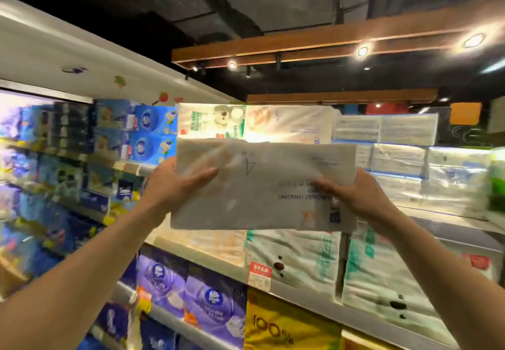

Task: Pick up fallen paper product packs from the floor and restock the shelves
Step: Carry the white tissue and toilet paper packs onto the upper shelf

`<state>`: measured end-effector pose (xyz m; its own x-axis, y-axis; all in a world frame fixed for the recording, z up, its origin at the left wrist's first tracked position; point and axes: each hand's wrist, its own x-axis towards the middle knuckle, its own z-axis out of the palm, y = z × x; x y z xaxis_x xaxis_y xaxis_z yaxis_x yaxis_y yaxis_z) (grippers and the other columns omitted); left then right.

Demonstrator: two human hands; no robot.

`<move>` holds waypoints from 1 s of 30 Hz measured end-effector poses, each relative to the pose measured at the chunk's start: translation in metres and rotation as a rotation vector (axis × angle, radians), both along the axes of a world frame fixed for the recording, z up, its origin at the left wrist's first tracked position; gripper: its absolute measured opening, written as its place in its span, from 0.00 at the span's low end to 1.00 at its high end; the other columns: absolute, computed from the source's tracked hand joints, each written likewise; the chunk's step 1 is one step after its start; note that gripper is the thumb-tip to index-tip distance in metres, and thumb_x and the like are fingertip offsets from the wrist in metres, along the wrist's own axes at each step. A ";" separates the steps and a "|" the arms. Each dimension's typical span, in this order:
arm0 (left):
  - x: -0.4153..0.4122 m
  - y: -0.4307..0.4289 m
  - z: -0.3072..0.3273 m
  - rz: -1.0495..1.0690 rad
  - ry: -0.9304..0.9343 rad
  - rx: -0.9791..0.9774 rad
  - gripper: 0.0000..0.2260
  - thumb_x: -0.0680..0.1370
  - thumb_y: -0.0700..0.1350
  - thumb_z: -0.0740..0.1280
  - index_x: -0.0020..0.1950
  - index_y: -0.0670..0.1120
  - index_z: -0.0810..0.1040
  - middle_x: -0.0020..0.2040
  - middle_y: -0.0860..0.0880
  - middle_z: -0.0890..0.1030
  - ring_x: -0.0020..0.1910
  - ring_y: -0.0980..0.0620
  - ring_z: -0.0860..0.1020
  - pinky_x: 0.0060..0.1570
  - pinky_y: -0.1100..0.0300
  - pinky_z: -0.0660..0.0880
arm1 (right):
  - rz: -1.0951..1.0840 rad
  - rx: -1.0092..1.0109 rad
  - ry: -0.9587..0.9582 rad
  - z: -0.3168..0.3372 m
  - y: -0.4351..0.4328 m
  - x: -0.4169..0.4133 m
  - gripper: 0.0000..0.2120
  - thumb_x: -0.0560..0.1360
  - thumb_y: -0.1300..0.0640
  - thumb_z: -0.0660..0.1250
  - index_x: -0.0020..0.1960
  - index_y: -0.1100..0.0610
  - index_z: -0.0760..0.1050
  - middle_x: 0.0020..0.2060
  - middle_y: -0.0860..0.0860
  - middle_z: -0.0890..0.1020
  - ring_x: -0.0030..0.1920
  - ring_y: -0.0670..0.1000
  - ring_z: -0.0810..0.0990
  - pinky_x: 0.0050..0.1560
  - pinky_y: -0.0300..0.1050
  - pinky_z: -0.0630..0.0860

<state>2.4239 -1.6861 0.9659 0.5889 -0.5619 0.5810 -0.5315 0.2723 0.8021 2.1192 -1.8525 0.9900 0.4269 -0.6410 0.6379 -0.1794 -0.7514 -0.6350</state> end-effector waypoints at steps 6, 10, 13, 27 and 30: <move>0.063 -0.109 0.042 -0.147 -0.063 -0.091 0.24 0.66 0.60 0.79 0.57 0.48 0.84 0.45 0.54 0.86 0.38 0.62 0.83 0.32 0.68 0.76 | -0.067 -0.033 -0.090 0.047 -0.072 0.043 0.13 0.71 0.46 0.77 0.52 0.48 0.80 0.45 0.43 0.86 0.39 0.39 0.85 0.32 0.34 0.79; 0.100 -0.174 0.082 -0.205 -0.074 -0.148 0.31 0.62 0.67 0.79 0.55 0.46 0.85 0.45 0.53 0.86 0.43 0.56 0.84 0.41 0.59 0.79 | -0.123 -0.065 -0.130 0.089 -0.117 0.066 0.12 0.70 0.45 0.78 0.50 0.48 0.81 0.46 0.44 0.86 0.41 0.41 0.86 0.34 0.36 0.81; 0.125 -0.216 0.114 -0.255 -0.105 -0.190 0.38 0.57 0.72 0.79 0.58 0.48 0.85 0.52 0.51 0.87 0.51 0.52 0.85 0.50 0.54 0.82 | -0.160 -0.089 -0.159 0.119 -0.144 0.085 0.16 0.69 0.44 0.79 0.52 0.49 0.81 0.47 0.46 0.87 0.45 0.44 0.87 0.39 0.41 0.83; 0.195 -0.392 0.165 -0.454 0.001 -0.140 0.52 0.45 0.74 0.79 0.62 0.47 0.81 0.57 0.45 0.84 0.53 0.46 0.82 0.43 0.55 0.76 | -0.434 -0.058 -0.201 0.148 -0.249 0.158 0.15 0.72 0.47 0.77 0.54 0.52 0.79 0.43 0.45 0.83 0.43 0.44 0.82 0.39 0.39 0.76; 0.202 -0.410 0.162 -0.482 -0.040 -0.142 0.46 0.49 0.72 0.79 0.61 0.48 0.81 0.55 0.46 0.85 0.52 0.47 0.82 0.44 0.56 0.76 | -0.479 0.015 -0.137 0.140 -0.264 0.167 0.15 0.72 0.45 0.76 0.53 0.52 0.79 0.45 0.48 0.84 0.44 0.48 0.83 0.39 0.42 0.77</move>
<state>2.6257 -2.0962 1.1281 0.2581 -0.6782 0.6880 -0.3479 0.5992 0.7211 2.2861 -2.1164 1.1297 -0.0053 -0.7543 0.6565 -0.4164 -0.5952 -0.6873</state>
